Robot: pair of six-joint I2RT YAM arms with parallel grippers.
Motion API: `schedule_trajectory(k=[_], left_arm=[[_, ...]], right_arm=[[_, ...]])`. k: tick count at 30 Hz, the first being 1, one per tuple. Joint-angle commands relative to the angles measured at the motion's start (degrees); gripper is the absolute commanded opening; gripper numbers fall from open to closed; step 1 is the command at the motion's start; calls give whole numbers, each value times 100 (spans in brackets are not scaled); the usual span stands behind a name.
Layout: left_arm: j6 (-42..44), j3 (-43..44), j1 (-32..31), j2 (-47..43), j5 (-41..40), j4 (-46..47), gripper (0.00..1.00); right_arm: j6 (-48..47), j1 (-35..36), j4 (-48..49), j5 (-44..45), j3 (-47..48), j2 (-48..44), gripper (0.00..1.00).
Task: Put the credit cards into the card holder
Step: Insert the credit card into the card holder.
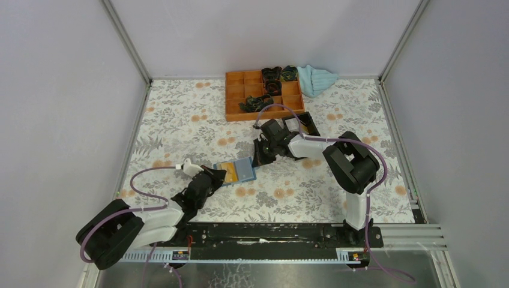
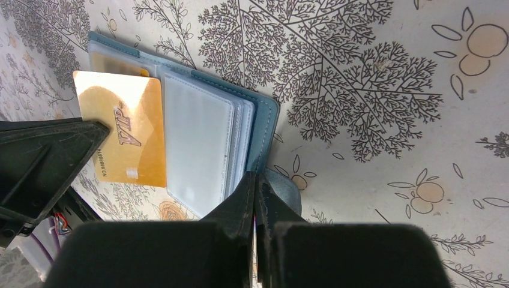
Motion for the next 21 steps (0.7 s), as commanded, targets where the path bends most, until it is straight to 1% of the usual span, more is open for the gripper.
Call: schedule_trajectory(k=[1,11,14,21], left_arm=[[-39,-334,-33,189,-263,48,0],[-14,-302,-36,-31,-328,80,0],[-23,-300,-33,48,-327,126,0],[-68,-374,-43,287,-292,575,0]], right_arm=[[1,80,23,96,144,72,0],[25,78,50,94,118,115,0],[25,80,50,100,107,130,0],[18,76,55,107,98,143,0]])
